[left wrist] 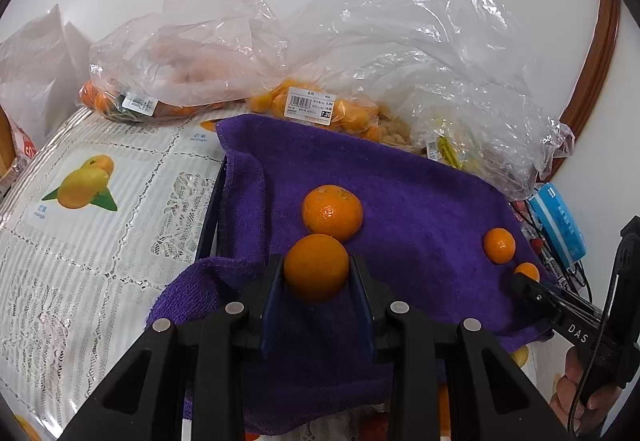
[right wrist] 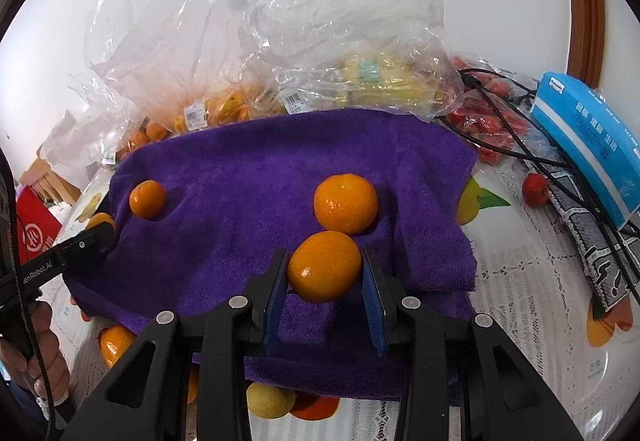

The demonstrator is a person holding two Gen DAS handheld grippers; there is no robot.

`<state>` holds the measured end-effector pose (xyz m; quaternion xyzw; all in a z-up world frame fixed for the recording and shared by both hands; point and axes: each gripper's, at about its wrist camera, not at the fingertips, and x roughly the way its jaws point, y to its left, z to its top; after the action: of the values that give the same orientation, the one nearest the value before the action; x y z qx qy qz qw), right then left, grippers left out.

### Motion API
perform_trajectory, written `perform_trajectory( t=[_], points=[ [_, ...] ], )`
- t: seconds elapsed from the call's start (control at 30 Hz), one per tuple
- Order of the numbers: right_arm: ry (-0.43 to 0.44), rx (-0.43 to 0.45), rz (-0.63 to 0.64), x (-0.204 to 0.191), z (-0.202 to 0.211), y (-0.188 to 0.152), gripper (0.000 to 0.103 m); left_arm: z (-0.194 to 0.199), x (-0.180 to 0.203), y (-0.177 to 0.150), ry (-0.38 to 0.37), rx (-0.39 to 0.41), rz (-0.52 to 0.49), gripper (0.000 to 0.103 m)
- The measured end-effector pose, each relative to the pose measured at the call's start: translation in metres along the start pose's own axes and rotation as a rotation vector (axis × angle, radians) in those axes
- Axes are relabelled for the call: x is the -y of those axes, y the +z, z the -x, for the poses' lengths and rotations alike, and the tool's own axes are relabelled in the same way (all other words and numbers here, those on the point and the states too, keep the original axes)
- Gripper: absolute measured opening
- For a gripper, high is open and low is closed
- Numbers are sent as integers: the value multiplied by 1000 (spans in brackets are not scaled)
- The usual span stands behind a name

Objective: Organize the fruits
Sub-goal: 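Open both grippers to release the oranges on the towel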

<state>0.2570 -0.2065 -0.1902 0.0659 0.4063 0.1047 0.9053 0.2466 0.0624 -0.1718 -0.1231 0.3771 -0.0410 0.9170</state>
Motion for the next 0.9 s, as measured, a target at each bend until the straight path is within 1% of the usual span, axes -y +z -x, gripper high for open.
perform_trajectory(
  t=[0.2,0.37,0.43,0.57,0.63,0.67,0.77,0.9],
  points=[
    [-26,-14,16,0,-4,-1,36,1,2,-1,-11,7,-14,31],
    [-37,0,44,-5,-1,-2,37,-1,5,-2,15,8,-43,31],
    [-40,4,53,-6,0,-2,43,-2,6,-1,11,6,-47,31],
    [-55,38,74,-10,6,-2,53,-3,7,-2,16,1,-58,31],
    [-67,49,77,-11,8,-1,62,-4,8,-2,29,2,-68,31],
    [-71,51,77,-11,8,-1,62,-4,8,-2,31,0,-69,33],
    [-97,64,78,-13,11,-1,62,-4,7,-2,39,-4,-67,48],
    [-109,86,87,-15,17,0,62,-1,5,-2,42,8,-61,52]
  ],
)
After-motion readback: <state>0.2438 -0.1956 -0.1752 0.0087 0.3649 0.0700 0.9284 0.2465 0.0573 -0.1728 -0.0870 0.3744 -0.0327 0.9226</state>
